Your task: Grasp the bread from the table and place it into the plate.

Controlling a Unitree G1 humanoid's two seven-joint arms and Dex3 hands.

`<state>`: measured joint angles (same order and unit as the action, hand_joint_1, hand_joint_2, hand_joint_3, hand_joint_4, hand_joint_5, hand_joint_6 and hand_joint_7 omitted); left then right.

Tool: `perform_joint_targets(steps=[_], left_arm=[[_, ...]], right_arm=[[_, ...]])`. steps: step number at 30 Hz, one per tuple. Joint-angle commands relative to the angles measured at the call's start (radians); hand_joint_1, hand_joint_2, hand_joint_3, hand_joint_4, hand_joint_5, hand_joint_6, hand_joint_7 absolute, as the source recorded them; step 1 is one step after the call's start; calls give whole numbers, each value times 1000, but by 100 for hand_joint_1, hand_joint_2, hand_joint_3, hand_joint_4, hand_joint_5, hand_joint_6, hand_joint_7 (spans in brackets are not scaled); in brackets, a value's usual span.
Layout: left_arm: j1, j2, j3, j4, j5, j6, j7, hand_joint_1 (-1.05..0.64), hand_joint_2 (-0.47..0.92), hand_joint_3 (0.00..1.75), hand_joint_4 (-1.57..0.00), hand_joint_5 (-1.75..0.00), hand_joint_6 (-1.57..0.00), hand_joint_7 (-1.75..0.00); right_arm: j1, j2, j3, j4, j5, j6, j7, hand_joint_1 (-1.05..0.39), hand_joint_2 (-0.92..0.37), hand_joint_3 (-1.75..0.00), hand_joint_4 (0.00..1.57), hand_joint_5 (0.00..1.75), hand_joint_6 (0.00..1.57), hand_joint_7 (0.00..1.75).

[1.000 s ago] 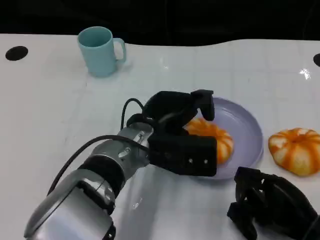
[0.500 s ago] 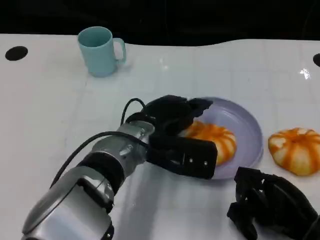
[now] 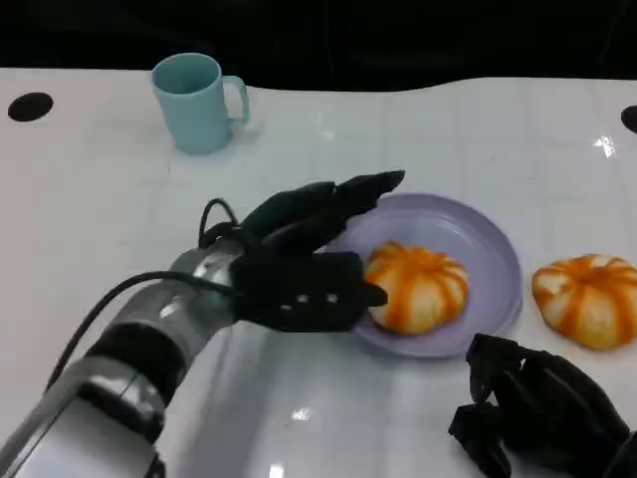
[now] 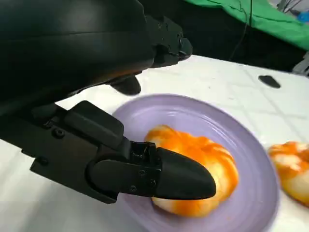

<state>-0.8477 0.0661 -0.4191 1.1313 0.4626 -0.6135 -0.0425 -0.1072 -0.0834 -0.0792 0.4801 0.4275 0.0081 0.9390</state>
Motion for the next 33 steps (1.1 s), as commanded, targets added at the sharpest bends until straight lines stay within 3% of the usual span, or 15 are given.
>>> perform_joint_targets(steps=[1, 2, 3, 4, 6, 7, 9, 13, 15, 19, 21, 27, 30, 33], left_arm=[[91, 37, 113, -33, -170, -84, -156, -105, 92, 28, 0, -135, -21, -17], [112, 31, 148, -39, -231, -87, -223, -105, 92, 25, -1, -137, -21, -31], [128, 25, 176, -44, -280, -87, -278, -105, 92, 20, -6, -133, -11, -69], [144, 18, 206, -51, -335, -75, -341, -105, 92, 18, -8, -130, -6, -88], [171, 0, 267, -64, -445, -34, -472, -105, 92, 12, -23, -115, -4, -111], [183, -7, 295, -70, -496, -15, -537, -105, 92, 9, -28, -108, -4, -114], [206, -13, 342, -82, -574, 6, -642, -105, 92, 9, -45, -83, -11, -105], [255, -7, 400, -101, -644, 4, -740, -105, 92, 20, -66, -56, -22, -93], [286, -17, 438, -123, -699, 33, -791, -105, 92, 18, -89, -26, -45, -64], [354, -35, 503, -206, -812, 170, -874, -105, 87, 3, -114, -5, -82, -24], [385, -47, 534, -244, -866, 240, -903, -105, 78, 1, -125, -3, -99, -13], [474, -69, 573, -347, -901, 326, -861, -105, 64, 0, -153, -6, -140, -7], [517, -79, 576, -396, -891, 349, -816, -105, 62, 0, -157, -20, -154, -7], [553, -80, 572, -435, -882, 386, -774, -105, 64, 1, -157, -43, -157, -22]], right_arm=[[14, -10, -3, -17, -10, -31, -6, -54, -71, -91, 112, 175, 96, 169], [14, -12, -2, -18, -13, -32, -8, -54, -73, -88, 112, 175, 96, 169], [14, -14, -1, -20, -15, -30, -11, -55, -74, -85, 112, 175, 95, 169], [15, -15, -2, -22, -15, -26, -12, -55, -74, -84, 112, 175, 95, 169], [17, -16, -3, -26, -6, -5, -13, -56, -77, -78, 112, 175, 94, 170], [18, -16, -4, -29, -3, 3, -16, -56, -77, -77, 112, 175, 94, 170], [24, -15, -4, -38, -3, 12, -23, -55, -77, -76, 111, 175, 93, 171], [27, -14, -3, -48, -2, 17, -21, -54, -77, -76, 112, 175, 94, 173], [32, -15, -2, -57, -3, 20, -26, -54, -78, -76, 112, 175, 93, 174], [38, -14, -4, -64, 8, 28, -17, -54, -80, -73, 109, 175, 90, 174], [42, -15, -4, -73, 6, 33, -24, -54, -80, -71, 108, 175, 90, 174], [52, -17, 2, -102, 0, 40, -35, -54, -81, -69, 109, 175, 91, 175], [57, -20, 8, -114, -10, 38, -45, -54, -82, -69, 110, 175, 92, 175], [57, -21, 10, -113, -9, 34, -40, -54, -83, -69, 111, 175, 92, 175]])
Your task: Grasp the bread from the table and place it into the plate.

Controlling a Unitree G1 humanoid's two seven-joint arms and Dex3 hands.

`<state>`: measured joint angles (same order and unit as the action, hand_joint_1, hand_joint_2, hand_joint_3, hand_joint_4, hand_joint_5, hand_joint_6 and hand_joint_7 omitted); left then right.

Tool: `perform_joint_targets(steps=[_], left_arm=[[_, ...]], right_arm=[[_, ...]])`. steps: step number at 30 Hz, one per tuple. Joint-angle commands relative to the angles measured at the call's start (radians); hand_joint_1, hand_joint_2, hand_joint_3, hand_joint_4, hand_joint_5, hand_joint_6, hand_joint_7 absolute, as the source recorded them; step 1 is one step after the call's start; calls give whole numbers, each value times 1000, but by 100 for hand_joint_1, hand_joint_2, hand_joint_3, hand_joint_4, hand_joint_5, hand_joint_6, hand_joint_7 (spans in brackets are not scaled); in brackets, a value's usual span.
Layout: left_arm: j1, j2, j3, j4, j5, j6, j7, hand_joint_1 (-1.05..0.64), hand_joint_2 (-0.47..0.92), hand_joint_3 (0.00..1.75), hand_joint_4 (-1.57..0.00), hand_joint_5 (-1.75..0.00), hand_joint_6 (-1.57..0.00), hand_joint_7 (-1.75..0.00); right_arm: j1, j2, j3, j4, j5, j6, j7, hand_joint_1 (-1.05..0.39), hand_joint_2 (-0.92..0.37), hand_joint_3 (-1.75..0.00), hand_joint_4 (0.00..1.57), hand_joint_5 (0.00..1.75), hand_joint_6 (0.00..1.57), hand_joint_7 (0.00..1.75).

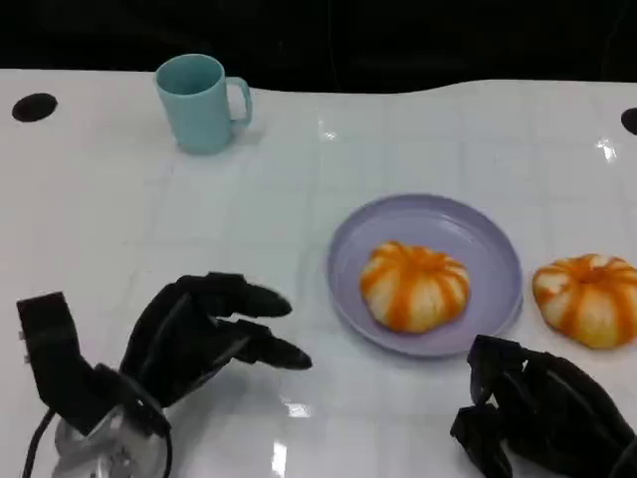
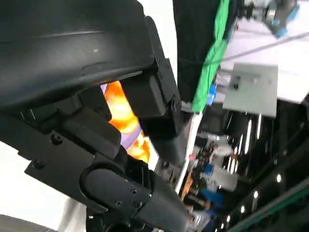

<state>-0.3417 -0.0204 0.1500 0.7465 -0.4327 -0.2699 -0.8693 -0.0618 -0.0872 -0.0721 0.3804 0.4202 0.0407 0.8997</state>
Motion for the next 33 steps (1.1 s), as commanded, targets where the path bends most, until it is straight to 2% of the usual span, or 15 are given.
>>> perform_joint_targets(steps=[1, 4, 8, 17, 23, 28, 33], left_arm=[[60, 7, 3, -65, 10, 63, 62, -105, 64, 1, -157, -51, -157, -29], [91, 5, 2, -99, 3, 99, 68, -105, 64, 1, -157, -64, -157, -41], [122, -8, 13, -122, -22, 137, 64, -105, 63, 0, -157, -72, -157, -50], [166, -42, 43, -123, -34, 119, 86, -105, 63, 0, -157, -85, -157, -63], [172, -51, 54, -109, -40, 107, 61, -105, 64, 1, -157, -86, -157, -64], [178, -57, 62, -103, -51, 99, 46, -105, 64, 1, -157, -86, -157, -63], [174, -57, 64, -96, -53, 104, 49, -105, 64, 0, -157, -85, -157, -60]], right_arm=[[13, -18, 3, -17, -1, 3, -2, -53, -83, -69, 111, 175, 92, 175], [17, -20, 7, -29, -9, 3, -12, -53, -82, -71, 113, 175, 93, 175], [22, -20, 10, -37, -13, -3, -23, -53, -82, -72, 114, 175, 94, 175], [24, -24, 14, -49, -16, 6, -38, -53, -81, -75, 115, 175, 95, 175], [20, -30, 17, -38, -26, -16, -30, -53, -81, -77, 114, 175, 94, 175], [18, -28, 12, -36, -8, 9, -26, -53, -79, -77, 114, 175, 93, 175], [9, -28, 10, -10, -14, -20, -15, -53, -80, -77, 114, 175, 93, 175]])
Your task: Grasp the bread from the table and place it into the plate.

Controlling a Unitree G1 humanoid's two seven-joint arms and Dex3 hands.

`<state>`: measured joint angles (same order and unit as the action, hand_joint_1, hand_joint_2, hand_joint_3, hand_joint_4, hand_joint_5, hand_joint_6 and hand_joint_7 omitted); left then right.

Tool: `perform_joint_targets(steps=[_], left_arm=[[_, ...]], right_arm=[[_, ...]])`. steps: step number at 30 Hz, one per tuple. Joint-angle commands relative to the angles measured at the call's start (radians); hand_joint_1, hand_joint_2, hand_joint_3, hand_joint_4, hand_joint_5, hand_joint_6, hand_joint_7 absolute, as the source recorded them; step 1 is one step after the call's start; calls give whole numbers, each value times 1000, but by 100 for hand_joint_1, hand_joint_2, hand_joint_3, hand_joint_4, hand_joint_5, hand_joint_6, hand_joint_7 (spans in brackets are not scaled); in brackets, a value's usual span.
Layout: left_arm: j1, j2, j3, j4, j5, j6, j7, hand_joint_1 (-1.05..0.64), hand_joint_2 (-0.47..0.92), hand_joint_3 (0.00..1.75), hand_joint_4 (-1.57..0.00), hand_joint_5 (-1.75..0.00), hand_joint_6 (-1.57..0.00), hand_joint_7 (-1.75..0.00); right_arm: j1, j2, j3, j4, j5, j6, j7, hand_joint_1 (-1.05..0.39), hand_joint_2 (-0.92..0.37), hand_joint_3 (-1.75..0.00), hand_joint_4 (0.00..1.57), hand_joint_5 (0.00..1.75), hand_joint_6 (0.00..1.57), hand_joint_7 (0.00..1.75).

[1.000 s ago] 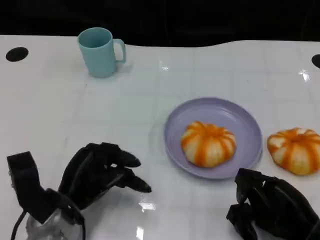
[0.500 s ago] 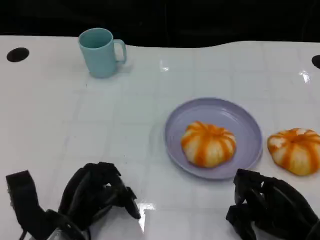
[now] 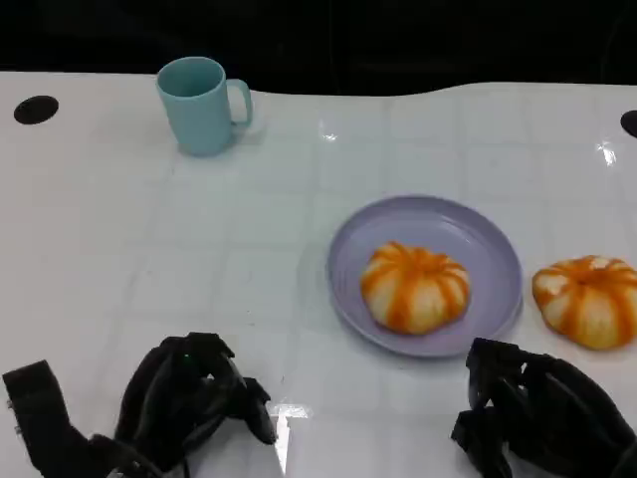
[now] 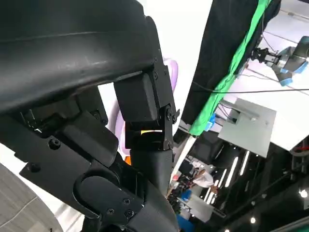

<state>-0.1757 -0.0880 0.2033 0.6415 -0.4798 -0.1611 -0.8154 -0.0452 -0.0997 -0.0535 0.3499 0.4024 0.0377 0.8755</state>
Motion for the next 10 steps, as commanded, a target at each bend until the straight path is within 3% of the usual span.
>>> perform_joint_targets(steps=[1, 10], left_arm=[[6, 10, 12, 13, -6, -6, -2, -105, 63, 0, -157, -85, -157, -60], [-7, 18, 11, 25, 8, -17, 9, -105, 62, 0, -157, -87, -157, -63]], right_arm=[[-9, -15, -10, 21, 5, -13, 5, -53, -80, -77, 114, 175, 93, 175], [-25, -10, -18, 58, 25, -10, 32, -52, -74, -84, 114, 175, 93, 175]])
